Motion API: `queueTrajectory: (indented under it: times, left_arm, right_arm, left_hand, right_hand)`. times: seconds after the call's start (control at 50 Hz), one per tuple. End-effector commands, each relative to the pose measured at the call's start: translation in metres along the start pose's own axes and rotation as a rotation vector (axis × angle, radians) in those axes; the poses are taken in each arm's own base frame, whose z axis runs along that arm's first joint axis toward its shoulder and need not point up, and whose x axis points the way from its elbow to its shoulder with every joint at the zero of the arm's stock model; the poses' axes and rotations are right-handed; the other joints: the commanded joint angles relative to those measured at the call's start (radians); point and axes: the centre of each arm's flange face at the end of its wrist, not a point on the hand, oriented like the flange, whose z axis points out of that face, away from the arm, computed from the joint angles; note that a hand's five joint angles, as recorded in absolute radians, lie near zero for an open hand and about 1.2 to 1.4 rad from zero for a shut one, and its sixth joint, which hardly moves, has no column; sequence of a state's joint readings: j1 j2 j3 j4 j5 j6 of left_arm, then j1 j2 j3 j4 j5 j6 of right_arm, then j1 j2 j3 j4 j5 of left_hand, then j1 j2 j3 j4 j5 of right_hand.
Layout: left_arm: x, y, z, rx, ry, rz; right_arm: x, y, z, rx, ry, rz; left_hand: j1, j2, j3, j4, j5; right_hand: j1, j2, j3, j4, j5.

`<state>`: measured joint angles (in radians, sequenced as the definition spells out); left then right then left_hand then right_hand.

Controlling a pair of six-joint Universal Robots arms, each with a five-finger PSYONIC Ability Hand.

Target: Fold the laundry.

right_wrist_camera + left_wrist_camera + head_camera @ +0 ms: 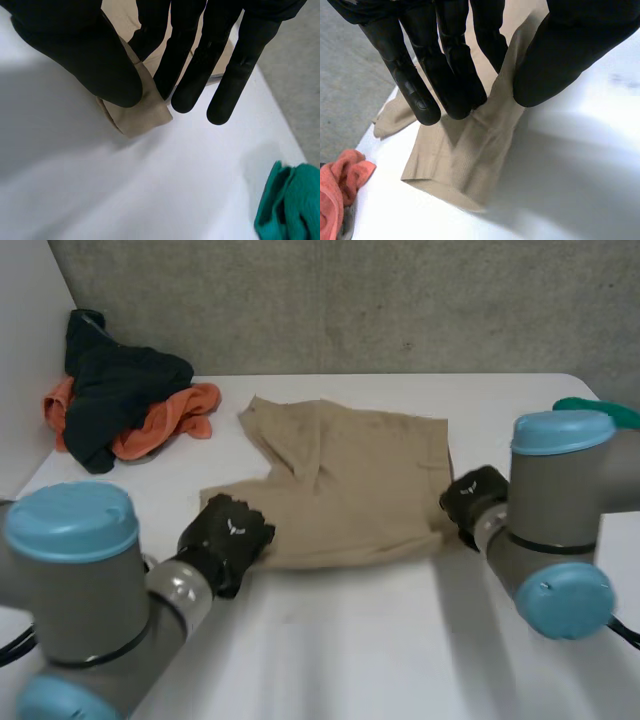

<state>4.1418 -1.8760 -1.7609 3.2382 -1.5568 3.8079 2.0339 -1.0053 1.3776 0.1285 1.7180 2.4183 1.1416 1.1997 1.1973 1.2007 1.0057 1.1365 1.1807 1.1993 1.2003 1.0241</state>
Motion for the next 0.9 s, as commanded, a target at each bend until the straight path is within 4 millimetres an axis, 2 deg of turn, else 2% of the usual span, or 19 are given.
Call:
queueTrajectory:
  times: [0.02, 0.1, 0.14, 0.2, 0.22, 0.26, 0.28, 0.32, 0.36, 0.4, 0.44, 0.5, 0.52, 0.56, 0.58, 0.64, 0.66, 0.74, 0.9]
  left_arm:
    - [0.025, 0.009, -0.079, -0.178, 0.219, 0.119]
    - [0.048, 0.011, -0.116, -0.244, 0.387, 0.16]
    - [0.054, 0.006, -0.123, -0.228, 0.42, 0.179]
    - [0.047, -0.002, -0.114, -0.189, 0.379, 0.171]
    - [0.039, -0.009, -0.103, -0.155, 0.329, 0.159]
    - [0.031, -0.013, -0.094, -0.132, 0.289, 0.148]
    - [0.026, -0.016, -0.088, -0.115, 0.262, 0.14]
    - [0.009, -0.024, -0.069, -0.066, 0.184, 0.121]
    - [-0.001, -0.034, -0.056, -0.013, 0.137, 0.115]
    - [-0.012, -0.042, -0.033, 0.048, 0.085, 0.106]
    - [-0.018, -0.05, -0.01, 0.115, 0.062, 0.106]
    - [-0.021, -0.056, 0.014, 0.178, 0.061, 0.109]
    - [-0.021, -0.056, 0.032, 0.213, 0.085, 0.107]
    - [-0.022, -0.054, 0.048, 0.24, 0.111, 0.108]
    - [-0.023, -0.052, 0.066, 0.274, 0.145, 0.107]
    - [-0.024, -0.053, 0.09, 0.329, 0.188, 0.106]
    - [-0.021, -0.049, 0.105, 0.351, 0.214, 0.106]
    - [-0.013, -0.04, 0.137, 0.393, 0.257, 0.116]
    - [-0.003, -0.018, 0.182, 0.409, 0.254, 0.12]
  right_arm:
    - [-0.007, 0.026, -0.086, -0.172, -0.17, -0.185]
    - [-0.014, 0.043, -0.112, -0.208, -0.22, -0.288]
    - [-0.019, 0.05, -0.119, -0.216, -0.239, -0.31]
    - [-0.027, 0.058, -0.119, -0.216, -0.243, -0.312]
    - [-0.028, 0.058, -0.118, -0.21, -0.238, -0.312]
    - [-0.03, 0.059, -0.116, -0.196, -0.221, -0.303]
    - [-0.029, 0.058, -0.113, -0.182, -0.202, -0.294]
    - [-0.028, 0.057, -0.11, -0.165, -0.18, -0.283]
    - [-0.028, 0.056, -0.106, -0.145, -0.157, -0.27]
    - [-0.03, 0.055, -0.104, -0.132, -0.147, -0.261]
    - [-0.032, 0.055, -0.101, -0.124, -0.14, -0.249]
    - [-0.034, 0.056, -0.097, -0.118, -0.137, -0.232]
    - [-0.036, 0.057, -0.096, -0.119, -0.138, -0.226]
    - [-0.037, 0.058, -0.093, -0.118, -0.135, -0.215]
    - [-0.038, 0.059, -0.09, -0.118, -0.131, -0.204]
    - [-0.041, 0.061, -0.085, -0.118, -0.13, -0.191]
    - [-0.042, 0.062, -0.084, -0.121, -0.132, -0.19]
    - [-0.047, 0.066, -0.08, -0.126, -0.135, -0.19]
    - [-0.052, 0.071, -0.076, -0.137, -0.146, -0.191]
  left_hand:
    - [0.255, 0.197, 0.199, 0.196, 0.216]
    - [0.255, 0.197, 0.199, 0.196, 0.216]
    - [0.255, 0.197, 0.199, 0.196, 0.216]
    - [0.255, 0.197, 0.199, 0.196, 0.216]
    - [-0.114, -0.172, -0.17, -0.173, -0.153]
    - [-0.611, -0.669, -0.667, -0.671, -0.65]
    - [-0.782, -0.841, -0.838, -0.842, -0.821]
    - [-0.916, -0.974, -0.972, -0.975, -0.955]
    - [-0.934, -0.992, -0.99, -0.993, -0.973]
    - [-0.913, -0.972, -0.969, -0.973, -0.952]
    - [-0.913, -0.971, -0.969, -0.973, -0.952]
    - [-0.884, -0.942, -0.94, -0.943, -0.923]
    - [-0.884, -0.942, -0.94, -0.943, -0.923]
    - [-0.878, -0.936, -0.934, -0.937, -0.917]
    - [-0.849, -0.907, -0.905, -0.908, -0.888]
    - [-0.817, -0.875, -0.872, -0.876, -0.855]
    - [-0.793, -0.851, -0.849, -0.852, -0.832]
    - [-0.717, -0.775, -0.773, -0.776, -0.755]
    - [-0.491, -0.549, -0.547, -0.55, -0.53]
  right_hand:
    - [0.26, 0.216, 0.197, 0.196, 0.198]
    - [0.26, 0.216, 0.197, 0.196, 0.198]
    - [0.26, 0.216, 0.197, 0.196, 0.198]
    - [0.26, 0.216, 0.197, 0.196, 0.198]
    - [0.26, 0.216, 0.197, 0.196, 0.198]
    - [0.26, 0.216, 0.197, 0.196, 0.198]
    - [0.26, 0.216, 0.197, 0.196, 0.198]
    - [0.26, 0.216, 0.197, 0.196, 0.198]
    - [0.26, 0.216, 0.197, 0.196, 0.198]
    - [0.26, 0.216, 0.197, 0.196, 0.198]
    - [0.26, 0.216, 0.197, 0.196, 0.198]
    - [0.26, 0.216, 0.197, 0.196, 0.198]
    - [0.26, 0.216, 0.197, 0.196, 0.198]
    - [0.26, 0.216, 0.197, 0.196, 0.198]
    - [0.26, 0.216, 0.197, 0.196, 0.198]
    - [0.26, 0.216, 0.197, 0.196, 0.198]
    - [0.26, 0.216, 0.197, 0.196, 0.198]
    - [0.26, 0.216, 0.197, 0.196, 0.198]
    - [0.26, 0.216, 0.197, 0.196, 0.198]
